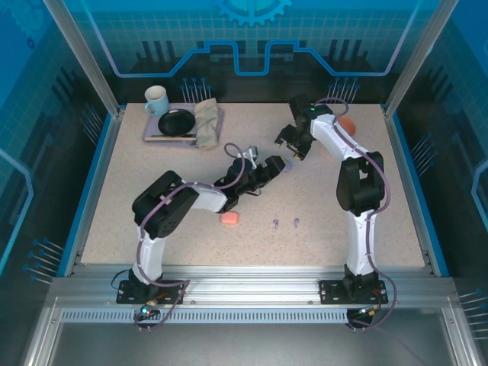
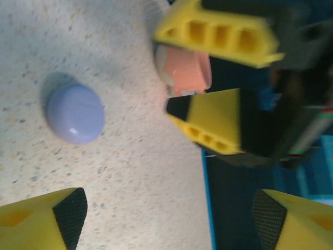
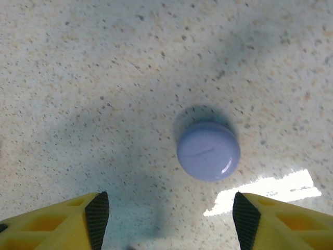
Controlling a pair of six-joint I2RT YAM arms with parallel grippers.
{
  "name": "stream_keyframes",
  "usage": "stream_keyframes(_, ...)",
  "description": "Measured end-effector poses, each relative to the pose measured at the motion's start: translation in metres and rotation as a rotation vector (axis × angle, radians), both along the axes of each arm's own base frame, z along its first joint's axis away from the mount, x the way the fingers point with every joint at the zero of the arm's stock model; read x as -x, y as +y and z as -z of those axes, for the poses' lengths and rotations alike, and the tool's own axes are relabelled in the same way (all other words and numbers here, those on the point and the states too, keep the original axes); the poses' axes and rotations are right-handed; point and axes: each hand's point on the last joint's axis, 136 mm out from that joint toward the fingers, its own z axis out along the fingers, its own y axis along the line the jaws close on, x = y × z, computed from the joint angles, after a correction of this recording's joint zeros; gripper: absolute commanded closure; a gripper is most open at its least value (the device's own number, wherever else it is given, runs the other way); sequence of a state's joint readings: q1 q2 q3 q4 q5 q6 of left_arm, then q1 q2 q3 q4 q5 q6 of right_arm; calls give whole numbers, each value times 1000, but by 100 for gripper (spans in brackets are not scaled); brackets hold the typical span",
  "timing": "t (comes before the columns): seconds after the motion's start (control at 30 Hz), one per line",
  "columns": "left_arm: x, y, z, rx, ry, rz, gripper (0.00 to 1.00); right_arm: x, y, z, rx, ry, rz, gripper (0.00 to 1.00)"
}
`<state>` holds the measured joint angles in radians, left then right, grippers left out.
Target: Insert the wireless bluetooth earbuds into the charging case
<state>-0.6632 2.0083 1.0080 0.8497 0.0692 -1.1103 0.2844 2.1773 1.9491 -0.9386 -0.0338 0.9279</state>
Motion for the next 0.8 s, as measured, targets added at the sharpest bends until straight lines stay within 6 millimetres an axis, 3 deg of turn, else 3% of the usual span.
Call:
stream_keyframes(0.07, -2, 8, -18, -8, -21, -7, 6, -6, 1, 9, 9, 6, -16, 31)
stream_keyframes(0.17, -5, 18, -27, -33, -30, -19, 4, -10, -1, 31, 36, 41, -34, 27)
stream_keyframes(0.37, -12, 36, -16, -85, 4, -44, 3, -5, -5, 61, 103, 102, -104, 22)
stream_keyframes(0.8, -15, 45, -7, -116, 26, -47, 3, 5, 12, 62, 227, 71, -386, 21)
